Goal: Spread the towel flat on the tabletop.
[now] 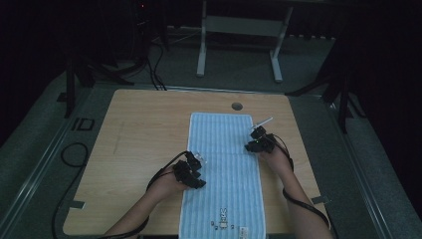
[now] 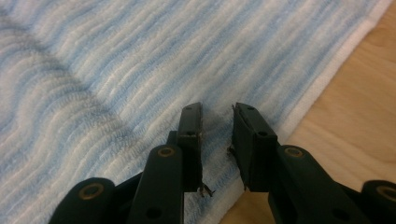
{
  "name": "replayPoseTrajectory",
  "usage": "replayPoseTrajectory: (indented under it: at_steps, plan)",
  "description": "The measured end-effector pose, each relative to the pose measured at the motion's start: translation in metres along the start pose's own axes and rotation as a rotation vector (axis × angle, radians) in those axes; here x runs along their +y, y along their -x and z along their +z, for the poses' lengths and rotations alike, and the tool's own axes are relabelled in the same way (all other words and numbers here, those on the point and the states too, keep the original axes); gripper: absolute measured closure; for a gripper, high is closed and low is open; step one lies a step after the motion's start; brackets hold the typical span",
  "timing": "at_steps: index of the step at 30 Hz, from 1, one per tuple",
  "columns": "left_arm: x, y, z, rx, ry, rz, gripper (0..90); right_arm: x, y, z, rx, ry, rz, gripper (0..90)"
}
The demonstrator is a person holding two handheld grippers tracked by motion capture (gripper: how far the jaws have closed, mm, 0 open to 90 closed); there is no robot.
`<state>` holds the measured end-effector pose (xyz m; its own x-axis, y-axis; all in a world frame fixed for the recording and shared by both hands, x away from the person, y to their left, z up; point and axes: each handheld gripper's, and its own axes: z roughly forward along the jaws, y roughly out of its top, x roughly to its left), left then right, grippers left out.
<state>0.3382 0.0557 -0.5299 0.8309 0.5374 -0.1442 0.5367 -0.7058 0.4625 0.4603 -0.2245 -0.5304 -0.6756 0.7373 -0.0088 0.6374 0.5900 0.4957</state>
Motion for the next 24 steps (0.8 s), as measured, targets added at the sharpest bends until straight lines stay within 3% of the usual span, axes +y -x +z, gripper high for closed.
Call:
replayPoseTrajectory:
  at_steps: [7, 15, 17, 19, 24]
  plan:
    - [0.014, 0.004, 0.009, 0.014, 0.013, 0.013, 54.3, 0.000, 0.019, -0.001, -0.021, -0.014, 0.037, 72.0]
    - [0.022, 0.010, 0.010, 0.000, 0.008, 0.026, 51.5, -0.006, 0.033, -0.007, -0.001, -0.046, 0.070, 66.8]
    - [0.021, 0.012, 0.005, 0.010, 0.019, 0.024, 48.3, -0.008, 0.029, -0.012, 0.001, -0.047, 0.051, 65.8]
    - [0.016, 0.011, -0.002, 0.013, 0.032, 0.023, 48.2, -0.013, 0.020, -0.022, 0.009, -0.014, 0.032, 64.9]
    - [0.001, 0.012, -0.007, 0.022, 0.028, 0.018, 48.2, -0.038, -0.005, -0.046, 0.043, 0.037, -0.018, 63.0]
